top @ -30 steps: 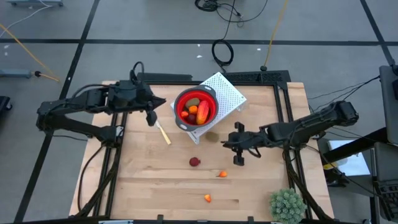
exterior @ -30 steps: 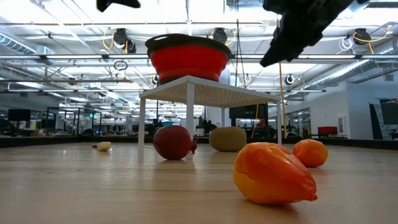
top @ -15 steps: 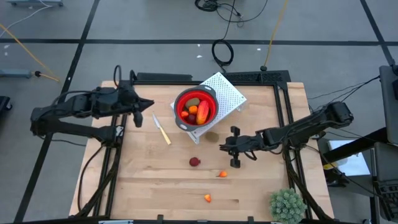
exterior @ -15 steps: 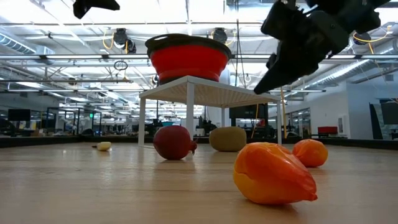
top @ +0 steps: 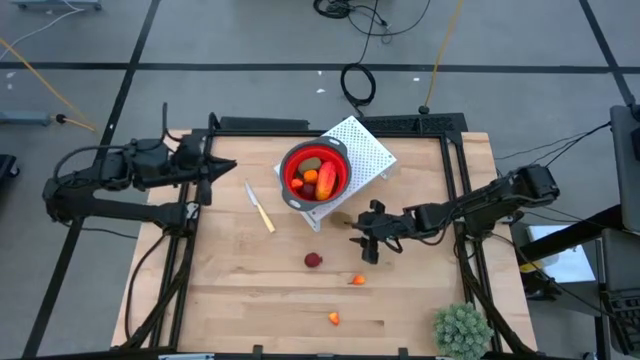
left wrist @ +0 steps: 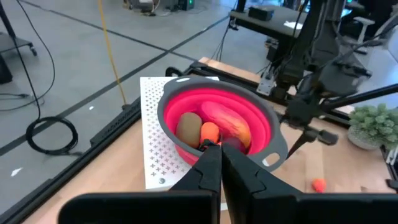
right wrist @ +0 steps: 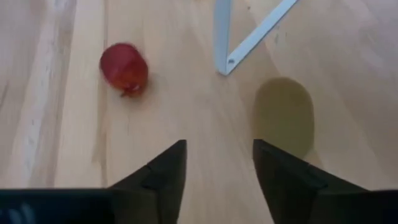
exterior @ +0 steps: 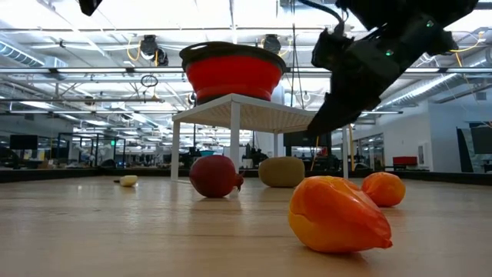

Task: Pick & Place Fruit
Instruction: Put the kiwi into the red strainer bowl on the shelf

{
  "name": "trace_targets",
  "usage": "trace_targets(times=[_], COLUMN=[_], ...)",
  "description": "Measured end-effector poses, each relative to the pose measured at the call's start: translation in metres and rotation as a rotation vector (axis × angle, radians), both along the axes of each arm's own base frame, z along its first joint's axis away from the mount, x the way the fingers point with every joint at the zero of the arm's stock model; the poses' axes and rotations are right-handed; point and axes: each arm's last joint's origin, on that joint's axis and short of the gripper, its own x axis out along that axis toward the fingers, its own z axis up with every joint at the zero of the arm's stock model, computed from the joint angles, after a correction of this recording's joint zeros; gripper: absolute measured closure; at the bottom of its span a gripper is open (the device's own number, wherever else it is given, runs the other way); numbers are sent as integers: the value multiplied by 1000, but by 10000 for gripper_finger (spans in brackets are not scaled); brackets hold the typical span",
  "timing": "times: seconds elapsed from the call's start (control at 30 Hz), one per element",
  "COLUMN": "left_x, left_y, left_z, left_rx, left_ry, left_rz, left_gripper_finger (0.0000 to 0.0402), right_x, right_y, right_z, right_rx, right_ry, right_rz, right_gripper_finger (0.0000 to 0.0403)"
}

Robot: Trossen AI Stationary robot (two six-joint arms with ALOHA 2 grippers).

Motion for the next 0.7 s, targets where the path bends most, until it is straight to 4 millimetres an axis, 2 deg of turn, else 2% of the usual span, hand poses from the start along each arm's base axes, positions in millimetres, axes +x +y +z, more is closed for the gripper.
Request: trace_targets(times=[0.17,0.3,0.7], left_x=[-5,-6,-6], left_y=[-1,-1,-1], left_z=[2,2,2], left_rx=[-9,-22,-25], left_ry=[-22,-29,-29], left_rz=[3,7,8], left_gripper_finger=[399,393,396], right_x=[6,7,7], right_y=[-6,-8,-8], right_z=[-4,-5,-4], right_rx=[13,10,-13], right_ry=[-24,-23,-26], right_rz=[-31,-40,-15], right_gripper_finger=[189,173,178])
